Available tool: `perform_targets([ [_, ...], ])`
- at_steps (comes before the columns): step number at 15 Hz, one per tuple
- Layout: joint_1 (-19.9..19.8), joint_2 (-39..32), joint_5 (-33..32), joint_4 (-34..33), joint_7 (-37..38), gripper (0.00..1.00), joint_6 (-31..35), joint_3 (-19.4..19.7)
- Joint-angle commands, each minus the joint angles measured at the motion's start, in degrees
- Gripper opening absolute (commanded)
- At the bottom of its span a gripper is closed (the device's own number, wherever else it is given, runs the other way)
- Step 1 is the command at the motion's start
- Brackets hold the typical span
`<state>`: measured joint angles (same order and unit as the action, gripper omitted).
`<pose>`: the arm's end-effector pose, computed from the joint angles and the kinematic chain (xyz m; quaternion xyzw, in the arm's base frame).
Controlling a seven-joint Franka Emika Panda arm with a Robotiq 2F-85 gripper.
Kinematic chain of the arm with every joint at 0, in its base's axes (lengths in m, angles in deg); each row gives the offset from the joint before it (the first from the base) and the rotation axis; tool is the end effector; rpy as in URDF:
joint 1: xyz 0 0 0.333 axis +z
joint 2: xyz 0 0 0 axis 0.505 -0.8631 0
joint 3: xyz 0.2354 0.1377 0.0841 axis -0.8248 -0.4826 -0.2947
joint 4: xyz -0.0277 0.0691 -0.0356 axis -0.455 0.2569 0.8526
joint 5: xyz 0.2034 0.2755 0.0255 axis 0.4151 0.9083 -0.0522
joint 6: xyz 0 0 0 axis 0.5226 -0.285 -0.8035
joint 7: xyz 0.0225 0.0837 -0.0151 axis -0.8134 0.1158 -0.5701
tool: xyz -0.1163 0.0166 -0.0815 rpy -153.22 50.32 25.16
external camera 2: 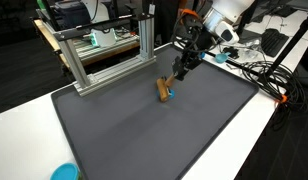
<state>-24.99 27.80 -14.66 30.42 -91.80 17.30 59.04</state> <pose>0.6334 0.0506 0.2482 0.8896 0.4006 -0.1961 0.0986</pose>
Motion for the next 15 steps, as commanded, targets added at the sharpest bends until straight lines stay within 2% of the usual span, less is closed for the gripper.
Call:
perform_targets([
  [1,-1.0,-4.7,1.7,-0.7,1.3,0.22,-0.9,0.1],
  [10,-2.0,-6.9,2.7,-4.5,7.3,0.22,-8.5,1.3],
  [15,-6.7,8.6,9.8,5.0,9.3,0.22,-5.0,-0.2],
])
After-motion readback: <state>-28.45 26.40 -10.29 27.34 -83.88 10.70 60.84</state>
